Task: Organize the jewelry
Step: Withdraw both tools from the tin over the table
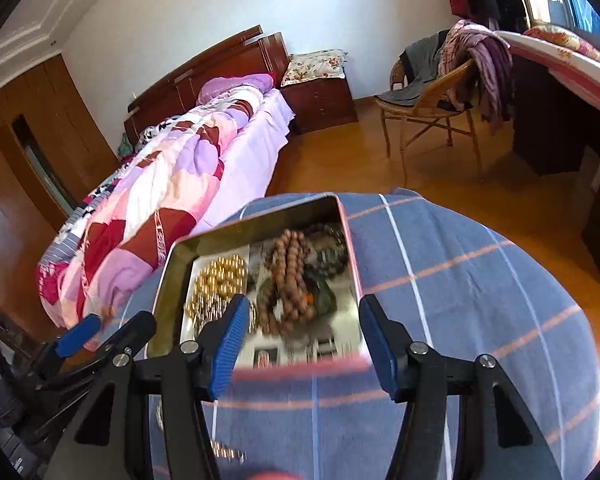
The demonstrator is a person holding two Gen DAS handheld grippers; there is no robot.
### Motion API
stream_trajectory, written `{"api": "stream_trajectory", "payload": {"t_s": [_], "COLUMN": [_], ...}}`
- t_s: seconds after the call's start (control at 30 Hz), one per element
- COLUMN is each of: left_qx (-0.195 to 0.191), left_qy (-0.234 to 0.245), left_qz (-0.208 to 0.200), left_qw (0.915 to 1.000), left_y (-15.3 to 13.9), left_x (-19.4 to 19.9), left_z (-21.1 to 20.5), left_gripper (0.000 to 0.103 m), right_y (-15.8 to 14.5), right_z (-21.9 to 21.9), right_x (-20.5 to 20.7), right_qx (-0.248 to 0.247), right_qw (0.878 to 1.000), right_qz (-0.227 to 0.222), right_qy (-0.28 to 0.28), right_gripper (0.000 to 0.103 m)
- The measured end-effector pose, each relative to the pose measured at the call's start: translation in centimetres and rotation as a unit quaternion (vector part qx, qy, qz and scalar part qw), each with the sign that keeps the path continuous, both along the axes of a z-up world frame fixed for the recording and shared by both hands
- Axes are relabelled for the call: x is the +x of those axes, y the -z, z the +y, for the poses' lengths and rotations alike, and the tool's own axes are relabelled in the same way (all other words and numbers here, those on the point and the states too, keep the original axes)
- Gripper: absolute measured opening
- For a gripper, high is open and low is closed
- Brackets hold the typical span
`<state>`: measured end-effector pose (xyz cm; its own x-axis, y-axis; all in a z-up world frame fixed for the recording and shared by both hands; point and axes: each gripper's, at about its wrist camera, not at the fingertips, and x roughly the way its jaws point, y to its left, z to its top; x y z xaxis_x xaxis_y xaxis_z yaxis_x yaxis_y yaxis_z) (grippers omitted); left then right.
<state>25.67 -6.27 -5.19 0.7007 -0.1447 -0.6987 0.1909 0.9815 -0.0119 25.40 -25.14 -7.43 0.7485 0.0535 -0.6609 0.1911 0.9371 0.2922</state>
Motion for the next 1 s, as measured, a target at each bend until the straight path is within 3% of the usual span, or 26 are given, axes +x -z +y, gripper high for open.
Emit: {"api": "stream_trajectory", "payload": {"t_s": [0.13,0.5,0.77,1.0], "left_qx": [-0.013,-0.011,0.023,0.017], "left_qy": [0.003,0.001,-0.006,-0.014], "left_qz": [-0.010,-0.009,-0.003,-0.022], "left_qw": [0.9999,0.9999,0.9997,0.9995], "left_y": [0.1,1.3,2.2,1.1], "left_x": [-2.8,-10.0,-12.7,-14.5], "left_z": [1.6,3.3,3.5,4.6], "left_gripper": [0.101,0.101,0.101,0.101], "right_y": [-0.1,0.3,-0.2,-1.1], "right_z": [1.1,2.7,3.5,4.4], "right_x": [-3.0,-9.9,-13.2,-15.8], "right_qx": [-0.036,-0.065,-0.071,-0.089], "right_qw": [0.999,0.998,0.997,0.995], "right_qz": [0.007,0.003,-0.011,-0.033], "right_qy": [0.005,0.003,-0.001,-0.006], "right_gripper": [0.058,0.065,0.066,0.066]}}
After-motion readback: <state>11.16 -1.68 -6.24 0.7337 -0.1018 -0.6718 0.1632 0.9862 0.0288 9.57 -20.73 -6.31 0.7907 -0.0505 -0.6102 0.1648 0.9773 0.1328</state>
